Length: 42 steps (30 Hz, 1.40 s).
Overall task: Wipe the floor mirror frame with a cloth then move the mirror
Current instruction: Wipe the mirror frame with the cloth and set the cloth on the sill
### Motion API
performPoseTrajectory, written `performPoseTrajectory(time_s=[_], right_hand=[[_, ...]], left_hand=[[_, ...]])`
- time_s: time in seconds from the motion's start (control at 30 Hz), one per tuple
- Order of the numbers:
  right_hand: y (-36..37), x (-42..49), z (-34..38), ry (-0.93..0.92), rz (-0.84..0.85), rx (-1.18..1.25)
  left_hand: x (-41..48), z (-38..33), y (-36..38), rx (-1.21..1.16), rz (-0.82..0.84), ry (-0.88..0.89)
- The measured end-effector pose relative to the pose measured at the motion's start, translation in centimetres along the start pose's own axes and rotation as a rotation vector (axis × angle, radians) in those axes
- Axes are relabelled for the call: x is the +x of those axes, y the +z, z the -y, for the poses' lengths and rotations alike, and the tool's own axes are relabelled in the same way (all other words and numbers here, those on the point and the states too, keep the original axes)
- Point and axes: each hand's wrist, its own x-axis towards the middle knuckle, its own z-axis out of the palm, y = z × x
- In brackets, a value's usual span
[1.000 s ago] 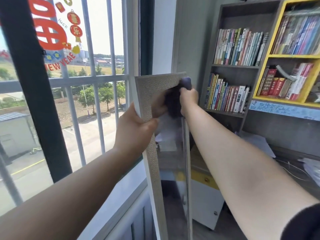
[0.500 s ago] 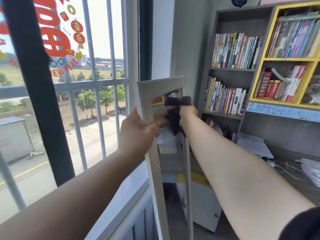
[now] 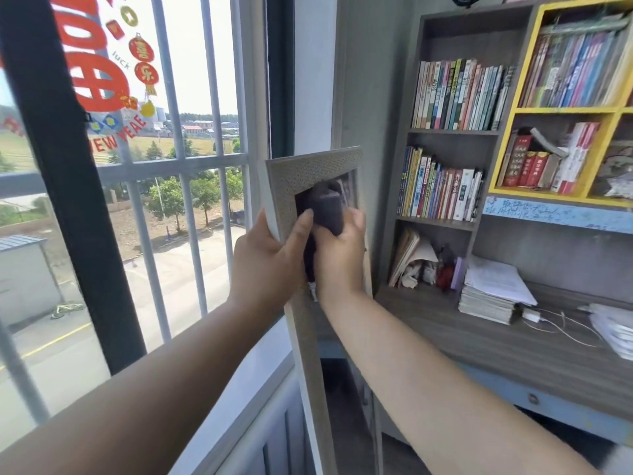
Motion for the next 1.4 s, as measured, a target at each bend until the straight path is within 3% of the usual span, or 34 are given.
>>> performPoseTrajectory(time_s=[0.1, 0.2, 0.3, 0.47, 0.6, 0.77, 1.03, 1.2, 1.4], right_hand=[[-0.5, -1.8, -1.4, -0.155, 0.055, 0.063], [-0.7, 0.5, -2.7, -0.187, 0.070, 0.076], [-0.7, 4.3, -4.3, -0.111, -0.024, 0.058], [-1.1, 11.5, -5.8, 0.056, -0.169, -0.191], [-1.9, 15.2, -6.8, 0.085, -0.142, -0.378], [-2.9, 14.8, -8.7, 0.101, -0.114, -0.436], [-6.5, 7.9, -14.1, 0.405, -0.217, -0.357], [-5.3, 8.3, -12.3, 0.615, -0.363, -0.145], [-2.1, 12.5, -7.6, 0.360, -0.245, -0.241]], left_hand=[[-0.1, -0.2, 0.1, -0.007, -0.014, 0.026], [0.0, -0.1, 0.0, -0.028, -0.009, 0.012], [0.2, -0.1, 0.0, -0.022, -0.002, -0.012], [0.2, 0.1, 0.0, -0.022, -0.003, -0.027], [0.3, 0.1, 0.0, -0.034, 0.003, -0.007], [0.4, 0.5, 0.1, -0.045, -0.007, 0.015], [0.6, 0.9, 0.3, -0.037, -0.023, 0.041], [0.7, 1.4, 0.3, -0.023, -0.008, 0.058], [0.2, 0.9, 0.5, -0.090, 0.050, 0.056]])
